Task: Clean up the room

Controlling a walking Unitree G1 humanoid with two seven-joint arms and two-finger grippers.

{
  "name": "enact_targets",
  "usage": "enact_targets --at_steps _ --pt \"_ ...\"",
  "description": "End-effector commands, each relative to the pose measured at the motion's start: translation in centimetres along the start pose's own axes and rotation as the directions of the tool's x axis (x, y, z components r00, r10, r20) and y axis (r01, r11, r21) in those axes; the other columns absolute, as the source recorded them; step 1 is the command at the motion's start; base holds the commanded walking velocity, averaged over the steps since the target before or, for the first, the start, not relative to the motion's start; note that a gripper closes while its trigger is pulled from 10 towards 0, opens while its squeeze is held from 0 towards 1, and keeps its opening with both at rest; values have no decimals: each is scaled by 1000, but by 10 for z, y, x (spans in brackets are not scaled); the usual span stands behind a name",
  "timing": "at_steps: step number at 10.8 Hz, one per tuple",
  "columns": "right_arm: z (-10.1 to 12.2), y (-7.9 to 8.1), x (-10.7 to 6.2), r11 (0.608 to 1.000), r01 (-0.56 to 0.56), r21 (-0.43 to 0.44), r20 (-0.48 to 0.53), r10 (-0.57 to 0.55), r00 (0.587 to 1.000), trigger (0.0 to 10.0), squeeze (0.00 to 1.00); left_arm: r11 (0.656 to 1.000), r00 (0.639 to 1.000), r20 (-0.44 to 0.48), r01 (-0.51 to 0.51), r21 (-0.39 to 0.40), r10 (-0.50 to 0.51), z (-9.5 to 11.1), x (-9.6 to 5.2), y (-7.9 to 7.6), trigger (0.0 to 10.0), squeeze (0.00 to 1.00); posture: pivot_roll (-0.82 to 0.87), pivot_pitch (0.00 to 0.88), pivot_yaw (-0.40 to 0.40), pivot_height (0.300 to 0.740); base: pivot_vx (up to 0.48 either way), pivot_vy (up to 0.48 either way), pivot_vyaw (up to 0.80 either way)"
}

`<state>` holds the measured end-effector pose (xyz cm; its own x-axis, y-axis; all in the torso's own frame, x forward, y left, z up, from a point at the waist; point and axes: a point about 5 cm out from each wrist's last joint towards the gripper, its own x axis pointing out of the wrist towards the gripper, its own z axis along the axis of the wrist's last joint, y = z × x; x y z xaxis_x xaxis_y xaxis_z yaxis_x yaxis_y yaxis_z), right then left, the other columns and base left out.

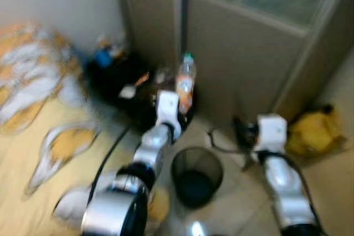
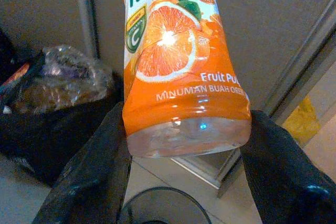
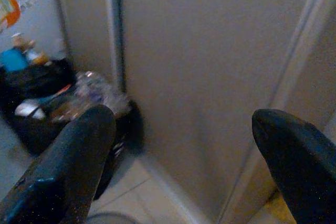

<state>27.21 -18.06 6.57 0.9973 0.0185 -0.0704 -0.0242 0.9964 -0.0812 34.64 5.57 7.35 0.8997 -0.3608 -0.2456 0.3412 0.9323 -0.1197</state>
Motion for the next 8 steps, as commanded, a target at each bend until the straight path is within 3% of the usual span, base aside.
enact_targets --at_steps 1,2,4,5,8 --pt "0 9 -4 1000 -25 18 -5 25 1000 10000 71 998 998 -32 -46 41 48 1 1 11 10000 0 -151 0 31 740 0 0 -731" --pt "-5 12 -12 999 -29 21 -23 30 999 10000 75 999 996 -80 -33 19 34 -2 3 7 10000 0 -161 0 32 740 0 0 -731" --pt "-13 14 -37 999 -25 32 -59 26 998 10000 75 999 989 -148 16 47 -9 -11 4 -12 10000 0 -227 32 42 740 0 0 -741" --pt "-15 16 -57 999 -24 34 -76 27 997 10000 47 996 982 -191 16 90 2 -21 2 -17 10000 0 -290 95 41 740 0 0 0" --pt "-14 37 -132 996 -57 74 -182 69 981 10000 35 981 943 -310 -69 181 124 -54 -12 -4 10000 0 -442 269 45 740 0 0 0"
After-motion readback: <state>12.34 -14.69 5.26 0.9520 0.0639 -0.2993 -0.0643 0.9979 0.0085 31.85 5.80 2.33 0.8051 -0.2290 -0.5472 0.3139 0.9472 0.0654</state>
